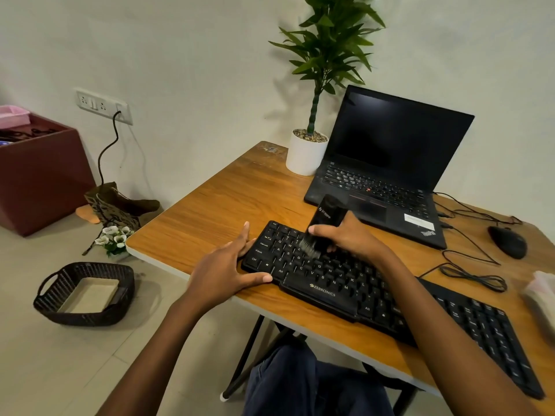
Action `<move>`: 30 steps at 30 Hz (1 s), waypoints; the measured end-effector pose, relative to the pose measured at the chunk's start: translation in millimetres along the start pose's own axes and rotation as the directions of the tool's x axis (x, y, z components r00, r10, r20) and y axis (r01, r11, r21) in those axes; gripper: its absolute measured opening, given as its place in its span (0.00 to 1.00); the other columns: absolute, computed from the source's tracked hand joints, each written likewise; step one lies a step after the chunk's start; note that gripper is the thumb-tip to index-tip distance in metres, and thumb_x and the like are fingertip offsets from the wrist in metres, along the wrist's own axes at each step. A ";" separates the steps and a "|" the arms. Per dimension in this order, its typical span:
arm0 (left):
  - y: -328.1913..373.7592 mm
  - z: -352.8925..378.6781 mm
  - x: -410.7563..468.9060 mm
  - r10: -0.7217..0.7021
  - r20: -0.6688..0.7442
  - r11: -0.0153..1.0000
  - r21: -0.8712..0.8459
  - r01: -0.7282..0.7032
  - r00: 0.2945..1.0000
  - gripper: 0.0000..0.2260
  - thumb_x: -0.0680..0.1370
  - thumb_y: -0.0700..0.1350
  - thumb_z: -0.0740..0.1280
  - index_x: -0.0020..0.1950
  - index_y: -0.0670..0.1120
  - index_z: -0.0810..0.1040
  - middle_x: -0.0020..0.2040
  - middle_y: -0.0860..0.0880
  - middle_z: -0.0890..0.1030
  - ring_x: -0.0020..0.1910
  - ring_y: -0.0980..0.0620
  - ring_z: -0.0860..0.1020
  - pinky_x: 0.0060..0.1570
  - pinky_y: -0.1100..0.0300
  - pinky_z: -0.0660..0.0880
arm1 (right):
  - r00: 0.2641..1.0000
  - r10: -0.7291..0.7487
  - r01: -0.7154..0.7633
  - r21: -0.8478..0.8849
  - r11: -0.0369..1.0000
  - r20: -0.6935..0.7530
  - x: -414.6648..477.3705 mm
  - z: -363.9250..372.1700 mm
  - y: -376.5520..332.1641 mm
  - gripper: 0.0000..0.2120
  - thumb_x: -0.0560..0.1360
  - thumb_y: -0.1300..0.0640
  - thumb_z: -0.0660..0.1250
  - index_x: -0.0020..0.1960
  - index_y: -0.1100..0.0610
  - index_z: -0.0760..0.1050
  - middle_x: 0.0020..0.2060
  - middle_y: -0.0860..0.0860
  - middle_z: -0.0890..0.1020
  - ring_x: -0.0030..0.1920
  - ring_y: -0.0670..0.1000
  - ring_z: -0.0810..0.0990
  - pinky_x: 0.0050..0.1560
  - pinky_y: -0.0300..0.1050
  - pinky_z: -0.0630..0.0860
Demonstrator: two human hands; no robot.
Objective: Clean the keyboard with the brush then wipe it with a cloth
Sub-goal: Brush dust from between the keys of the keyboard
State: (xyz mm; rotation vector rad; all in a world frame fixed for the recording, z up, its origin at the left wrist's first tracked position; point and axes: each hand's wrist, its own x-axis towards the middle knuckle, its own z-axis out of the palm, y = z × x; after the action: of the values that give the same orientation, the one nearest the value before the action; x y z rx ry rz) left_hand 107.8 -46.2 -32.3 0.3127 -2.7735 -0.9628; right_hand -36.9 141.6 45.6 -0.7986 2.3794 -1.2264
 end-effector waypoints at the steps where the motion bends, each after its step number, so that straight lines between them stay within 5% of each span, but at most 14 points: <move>1: -0.7 0.1 0.0 0.003 0.001 1.000 0.001 -0.003 1.000 0.54 0.57 0.80 0.55 0.74 0.56 0.39 0.71 0.59 0.66 0.71 0.54 0.64 0.66 0.52 0.66 | 0.997 -0.012 0.009 -0.033 0.999 -0.077 5.8 -4.8 4.3 0.07 0.72 0.58 0.70 0.46 0.56 0.73 0.37 0.51 0.80 0.34 0.47 0.79 0.31 0.38 0.75; 5: 0.4 -1.2 1.1 0.007 0.009 1.000 -0.018 -0.007 1.000 0.56 0.56 0.80 0.56 0.75 0.55 0.40 0.71 0.58 0.67 0.71 0.55 0.64 0.66 0.53 0.66 | 0.992 -0.060 0.053 -0.071 0.996 -0.107 1.6 -7.6 5.3 0.08 0.72 0.57 0.70 0.47 0.58 0.74 0.38 0.50 0.80 0.37 0.47 0.79 0.35 0.40 0.77; 10: 0.7 -1.5 3.2 -0.023 0.038 0.998 -0.058 0.025 0.999 0.52 0.61 0.68 0.66 0.76 0.55 0.41 0.72 0.56 0.66 0.74 0.48 0.59 0.70 0.47 0.62 | 0.919 -0.069 0.063 0.028 0.998 0.388 -41.5 -2.7 -2.7 0.11 0.73 0.63 0.68 0.50 0.52 0.69 0.40 0.49 0.80 0.34 0.42 0.80 0.30 0.33 0.75; 12: 2.3 -2.2 3.8 -0.039 0.047 0.996 -0.075 0.042 0.998 0.52 0.61 0.66 0.67 0.77 0.54 0.41 0.72 0.55 0.65 0.75 0.46 0.54 0.72 0.47 0.58 | 0.943 -0.058 0.056 0.016 0.998 0.328 -40.8 -9.4 2.7 0.10 0.73 0.61 0.68 0.50 0.53 0.70 0.40 0.50 0.80 0.33 0.42 0.80 0.31 0.34 0.75; 14: 4.0 -2.4 4.3 -0.050 0.047 0.995 -0.086 0.054 0.998 0.52 0.61 0.65 0.67 0.77 0.53 0.41 0.73 0.54 0.65 0.76 0.45 0.52 0.72 0.47 0.56 | 0.996 -0.028 0.028 0.012 1.000 0.088 -29.1 -21.9 12.0 0.08 0.73 0.59 0.69 0.47 0.53 0.71 0.38 0.50 0.80 0.32 0.43 0.80 0.30 0.34 0.75; 18: 5.2 -5.6 3.8 -0.060 0.073 0.992 -0.104 0.068 0.996 0.53 0.60 0.65 0.67 0.77 0.54 0.41 0.73 0.54 0.63 0.76 0.43 0.49 0.72 0.45 0.53 | 0.979 -0.047 0.030 -0.091 0.995 -0.198 -9.1 -36.7 32.5 0.07 0.72 0.57 0.70 0.46 0.57 0.74 0.37 0.49 0.79 0.37 0.49 0.79 0.34 0.37 0.74; 22: 23.6 -4.0 0.8 -0.007 0.072 1.000 -0.004 0.008 0.997 0.54 0.62 0.68 0.68 0.76 0.52 0.39 0.77 0.52 0.54 0.70 0.53 0.38 0.71 0.49 0.39 | 0.996 -0.039 0.038 -0.013 0.999 -0.080 -35.1 -25.6 21.5 0.08 0.71 0.58 0.71 0.47 0.52 0.72 0.41 0.49 0.80 0.39 0.44 0.81 0.38 0.38 0.78; 26: 42.5 10.5 7.9 0.186 0.106 0.964 0.173 -0.202 0.977 0.65 0.47 0.84 0.45 0.76 0.50 0.39 0.77 0.51 0.51 0.69 0.62 0.40 0.63 0.52 0.20 | 0.969 -0.048 0.039 0.042 0.998 0.244 -69.8 -19.0 11.9 0.13 0.71 0.61 0.71 0.49 0.49 0.71 0.41 0.48 0.80 0.37 0.41 0.81 0.32 0.34 0.75; 30: 67.4 26.5 13.7 0.249 0.200 0.905 0.302 -0.301 0.948 0.56 0.59 0.77 0.58 0.77 0.50 0.39 0.78 0.52 0.49 0.69 0.64 0.39 0.59 0.49 0.16 | 0.980 0.048 -0.045 -0.024 0.999 0.194 -81.8 -37.3 8.0 0.12 0.71 0.63 0.70 0.46 0.50 0.70 0.39 0.50 0.79 0.36 0.47 0.79 0.31 0.37 0.74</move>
State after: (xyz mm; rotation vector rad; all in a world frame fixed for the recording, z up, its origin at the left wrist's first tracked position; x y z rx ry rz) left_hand 79.0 17.6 -9.0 -0.1200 -3.0088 -0.4732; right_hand 4.5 219.6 63.9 -0.8242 2.2424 -1.0562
